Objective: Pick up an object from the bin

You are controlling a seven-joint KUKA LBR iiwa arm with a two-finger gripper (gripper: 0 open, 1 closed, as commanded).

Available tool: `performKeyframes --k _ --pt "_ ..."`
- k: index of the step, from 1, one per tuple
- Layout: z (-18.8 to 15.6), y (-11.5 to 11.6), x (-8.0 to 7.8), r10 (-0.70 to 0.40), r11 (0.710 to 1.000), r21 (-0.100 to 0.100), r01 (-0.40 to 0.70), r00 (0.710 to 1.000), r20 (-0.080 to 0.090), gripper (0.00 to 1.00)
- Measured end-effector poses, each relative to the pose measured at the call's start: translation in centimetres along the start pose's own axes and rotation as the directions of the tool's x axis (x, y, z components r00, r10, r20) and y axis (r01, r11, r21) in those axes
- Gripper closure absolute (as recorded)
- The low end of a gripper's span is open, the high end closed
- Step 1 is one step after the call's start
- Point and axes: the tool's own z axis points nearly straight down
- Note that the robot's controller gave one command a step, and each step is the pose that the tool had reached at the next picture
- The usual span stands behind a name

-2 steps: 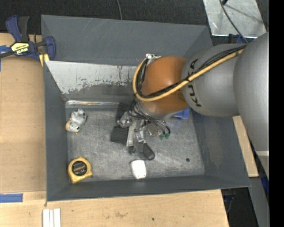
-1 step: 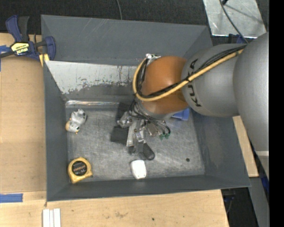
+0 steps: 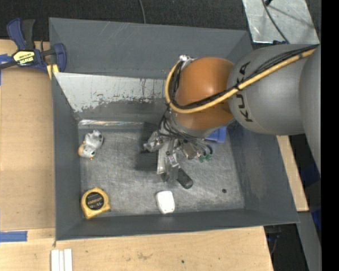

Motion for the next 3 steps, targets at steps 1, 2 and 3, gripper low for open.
performKeyframes --k 1,2,3 --pt "-1.5 -0.5 1.4 0.053 0.999 0.003 -0.053 0.998 0.017 1.00" --pt "-3.5 -0.9 1.4 0.099 0.995 -0.001 -0.099 0.995 -0.007 1.00" --pt "-7.7 -1.1 0.7 0.091 0.996 0.003 -0.091 0.996 0.013 1.00"
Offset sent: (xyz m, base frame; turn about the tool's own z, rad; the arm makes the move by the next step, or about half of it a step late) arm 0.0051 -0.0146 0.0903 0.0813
